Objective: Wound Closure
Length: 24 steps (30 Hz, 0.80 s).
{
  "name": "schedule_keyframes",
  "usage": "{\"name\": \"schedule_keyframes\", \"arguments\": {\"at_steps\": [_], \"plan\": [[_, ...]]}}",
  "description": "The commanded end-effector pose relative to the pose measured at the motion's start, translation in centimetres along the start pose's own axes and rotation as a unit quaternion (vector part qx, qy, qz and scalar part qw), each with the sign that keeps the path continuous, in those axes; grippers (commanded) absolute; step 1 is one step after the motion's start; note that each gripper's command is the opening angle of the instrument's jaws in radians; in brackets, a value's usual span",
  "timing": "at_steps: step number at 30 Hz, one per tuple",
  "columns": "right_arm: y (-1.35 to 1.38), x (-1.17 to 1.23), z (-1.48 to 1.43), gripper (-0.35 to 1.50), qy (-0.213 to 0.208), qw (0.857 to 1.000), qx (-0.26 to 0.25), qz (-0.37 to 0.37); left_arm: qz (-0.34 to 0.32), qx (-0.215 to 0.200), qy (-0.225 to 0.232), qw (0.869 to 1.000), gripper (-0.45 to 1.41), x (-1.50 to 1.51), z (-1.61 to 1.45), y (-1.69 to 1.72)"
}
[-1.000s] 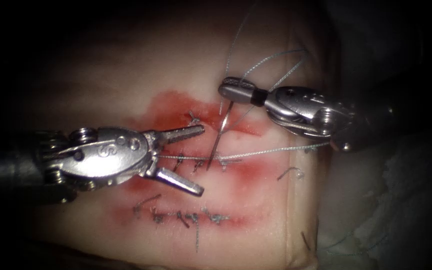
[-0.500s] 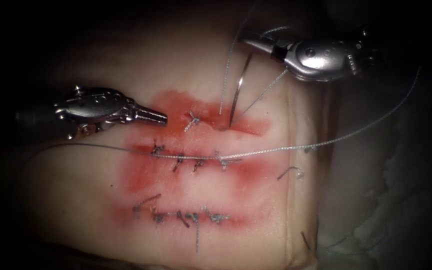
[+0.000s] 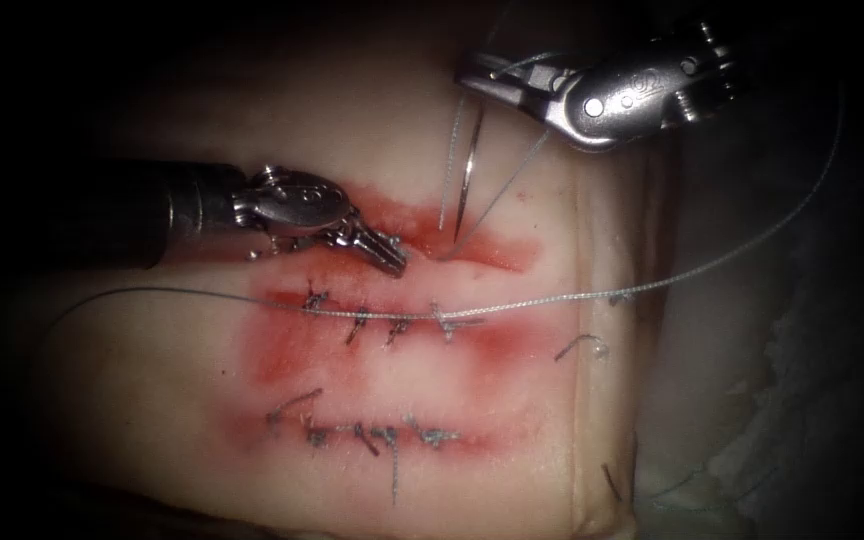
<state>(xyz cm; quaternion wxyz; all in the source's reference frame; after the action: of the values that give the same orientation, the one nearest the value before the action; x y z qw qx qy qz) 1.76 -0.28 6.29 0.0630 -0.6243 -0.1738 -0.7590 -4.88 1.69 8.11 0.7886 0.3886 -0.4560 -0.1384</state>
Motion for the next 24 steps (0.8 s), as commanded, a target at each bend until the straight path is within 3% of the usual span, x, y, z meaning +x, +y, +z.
{"name": "schedule_keyframes", "arguments": {"at_steps": [1, 7, 14, 24], "plan": [[0.03, 0.00, 0.09, -0.35, -0.002, 1.000, 0.001, -0.004, 0.000, 0.000, -0.004, 1.000, -0.45, -0.12, -0.03, 0.05], [0.03, 0.00, 0.09, -0.35, -0.003, 1.000, 0.000, -0.004, -0.003, -0.004, -0.029, 1.000, -0.45, -0.45, -0.17, 0.00], [0.03, -0.01, 0.09, -0.35, -0.002, 1.000, 0.000, -0.006, 0.002, -0.003, -0.025, 1.000, -0.45, -0.39, -0.05, 0.14], [0.02, 0.01, 0.09, -0.35, -0.002, 1.000, 0.001, -0.010, -0.065, 0.052, 0.028, 0.996, -0.45, -0.21, 0.20, 0.16]]}}
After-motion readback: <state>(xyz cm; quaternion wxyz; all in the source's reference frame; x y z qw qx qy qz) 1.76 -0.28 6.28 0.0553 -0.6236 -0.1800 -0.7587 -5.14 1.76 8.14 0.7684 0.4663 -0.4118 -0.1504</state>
